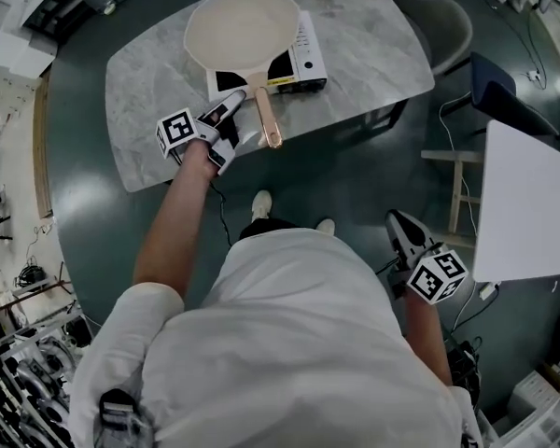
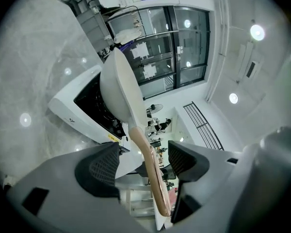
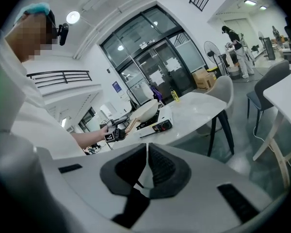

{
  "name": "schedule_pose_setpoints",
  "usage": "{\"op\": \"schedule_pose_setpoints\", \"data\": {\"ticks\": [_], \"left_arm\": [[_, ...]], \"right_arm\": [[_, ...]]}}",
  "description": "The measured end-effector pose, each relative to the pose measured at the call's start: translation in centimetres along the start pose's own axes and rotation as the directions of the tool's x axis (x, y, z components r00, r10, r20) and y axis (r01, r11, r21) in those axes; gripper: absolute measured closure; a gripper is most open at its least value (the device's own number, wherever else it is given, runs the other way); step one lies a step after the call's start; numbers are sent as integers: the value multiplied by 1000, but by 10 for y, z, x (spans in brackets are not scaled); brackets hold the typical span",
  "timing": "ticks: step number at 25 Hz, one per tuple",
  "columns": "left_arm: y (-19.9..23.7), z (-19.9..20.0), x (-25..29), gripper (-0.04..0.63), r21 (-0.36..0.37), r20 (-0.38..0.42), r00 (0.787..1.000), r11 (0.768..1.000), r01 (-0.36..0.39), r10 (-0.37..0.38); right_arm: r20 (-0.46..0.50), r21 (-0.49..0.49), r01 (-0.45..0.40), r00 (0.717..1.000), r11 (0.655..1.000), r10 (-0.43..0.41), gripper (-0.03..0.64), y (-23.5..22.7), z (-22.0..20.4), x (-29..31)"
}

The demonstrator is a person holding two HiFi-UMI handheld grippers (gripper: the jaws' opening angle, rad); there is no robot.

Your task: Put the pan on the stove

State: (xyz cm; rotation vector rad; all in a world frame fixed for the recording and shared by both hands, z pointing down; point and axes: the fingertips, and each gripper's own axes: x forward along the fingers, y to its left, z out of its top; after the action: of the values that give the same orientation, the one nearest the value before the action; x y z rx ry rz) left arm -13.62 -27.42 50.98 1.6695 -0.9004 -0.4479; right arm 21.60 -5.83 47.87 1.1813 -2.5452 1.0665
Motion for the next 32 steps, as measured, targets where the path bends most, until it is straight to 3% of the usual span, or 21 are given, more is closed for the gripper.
{"op": "schedule_pose_setpoints", "data": {"ticks": [4,7,11,13,19,24,26,28,32], "left_arm": [[-9,-15,-45,291,52,68,997,998,-44,41],[-17,-39,-79,313,130,97,991,986,-106,94],[-36,-75,-127,497,285,100,987,947,-147,123],[-49,-96,-144,556,368,67,992,921,-128,111],[-91,-189,-175,577,538,-142,988,842,33,52],[-114,-257,-214,577,679,-258,963,724,122,80],[-117,-274,-234,577,706,-279,956,694,140,91],[-116,-282,-258,577,707,-280,955,693,138,96],[-110,-286,-301,577,683,-256,964,719,126,75]], "right_arm": [[-56,-36,-73,996,997,71,598,3,-5,-5],[-119,-69,-140,984,988,132,602,1,-9,-1],[-173,-118,-205,968,972,183,606,9,-15,10],[-170,-147,-221,966,964,195,609,18,-11,15],[-189,-209,-270,954,940,232,609,72,-25,24],[-227,-235,-312,939,920,260,609,136,-59,25],[-236,-235,-318,935,918,264,609,157,-75,23],[-248,-234,-323,932,917,265,611,178,-94,19],[-267,-242,-323,929,915,257,611,209,-127,12]]}}
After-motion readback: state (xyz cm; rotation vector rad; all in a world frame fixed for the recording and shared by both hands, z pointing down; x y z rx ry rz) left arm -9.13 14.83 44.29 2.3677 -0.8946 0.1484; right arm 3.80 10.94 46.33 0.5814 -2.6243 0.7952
